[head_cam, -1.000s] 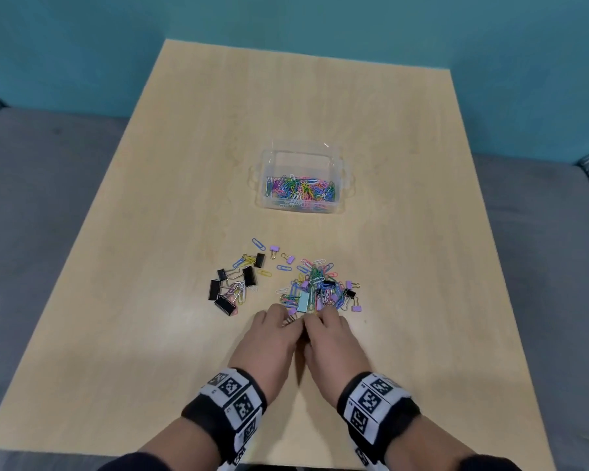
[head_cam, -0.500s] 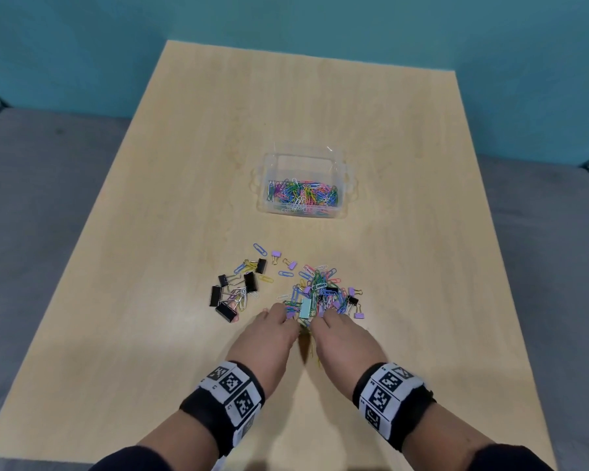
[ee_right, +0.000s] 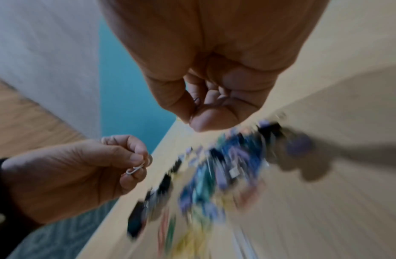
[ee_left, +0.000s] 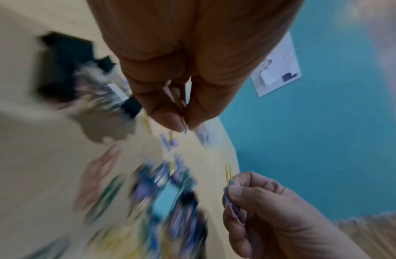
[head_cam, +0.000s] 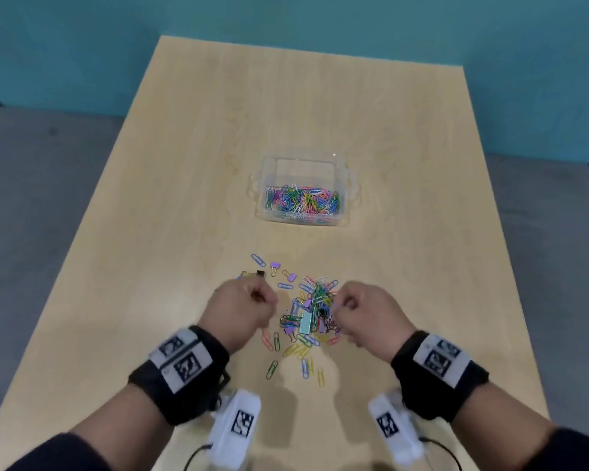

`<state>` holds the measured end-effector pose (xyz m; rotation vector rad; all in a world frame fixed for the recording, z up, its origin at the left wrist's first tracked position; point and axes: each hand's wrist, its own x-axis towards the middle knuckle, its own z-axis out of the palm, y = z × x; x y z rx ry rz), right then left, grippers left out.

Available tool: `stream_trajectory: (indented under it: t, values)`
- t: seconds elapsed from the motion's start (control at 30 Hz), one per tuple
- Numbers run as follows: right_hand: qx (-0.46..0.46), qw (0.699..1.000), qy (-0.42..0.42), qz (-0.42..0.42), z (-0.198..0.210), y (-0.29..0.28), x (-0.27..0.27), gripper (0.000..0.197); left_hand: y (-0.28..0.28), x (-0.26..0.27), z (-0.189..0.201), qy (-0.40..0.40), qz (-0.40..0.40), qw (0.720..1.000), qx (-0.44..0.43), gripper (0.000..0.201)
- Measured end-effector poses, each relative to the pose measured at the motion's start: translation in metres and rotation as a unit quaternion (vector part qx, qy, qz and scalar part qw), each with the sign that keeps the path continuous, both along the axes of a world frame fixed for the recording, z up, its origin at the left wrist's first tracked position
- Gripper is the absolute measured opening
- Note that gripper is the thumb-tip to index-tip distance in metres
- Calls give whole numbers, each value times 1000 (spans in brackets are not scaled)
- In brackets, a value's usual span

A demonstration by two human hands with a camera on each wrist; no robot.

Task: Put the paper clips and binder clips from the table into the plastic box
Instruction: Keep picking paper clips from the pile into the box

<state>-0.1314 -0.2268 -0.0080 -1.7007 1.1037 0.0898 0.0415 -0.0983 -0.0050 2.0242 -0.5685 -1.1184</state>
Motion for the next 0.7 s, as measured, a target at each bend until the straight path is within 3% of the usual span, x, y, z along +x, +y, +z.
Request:
stream_trajectory:
  t: [0.13,0.27,0.37,0.43,0.5,0.6,0.7]
  values:
    - [-50,997,-51,-27,19,-60,50,12,-67,41,22,-53,22,997,-56,20]
    - [-96,994,-29,-40,26,-108,100,13,-128,67,31,-127,27,990,-57,17]
    - [-161,987,10,13,33,-121,123,10,-150,73,31,-192,-12,980,-52,14]
    - [-160,987,9,34,35,-122,125,4,-152,73,28,-196,-29,979,-58,13]
    - [-186,981,15,42,35,-120,115,11,-141,74,27,-231,-30,971,-58,16]
    - [-251,960,79,92,24,-111,84,13,-108,72,23,-289,-35,955,-54,12]
    - [-172,955,175,168,7,-85,57,10,-75,50,7,-283,-118,951,-23,17]
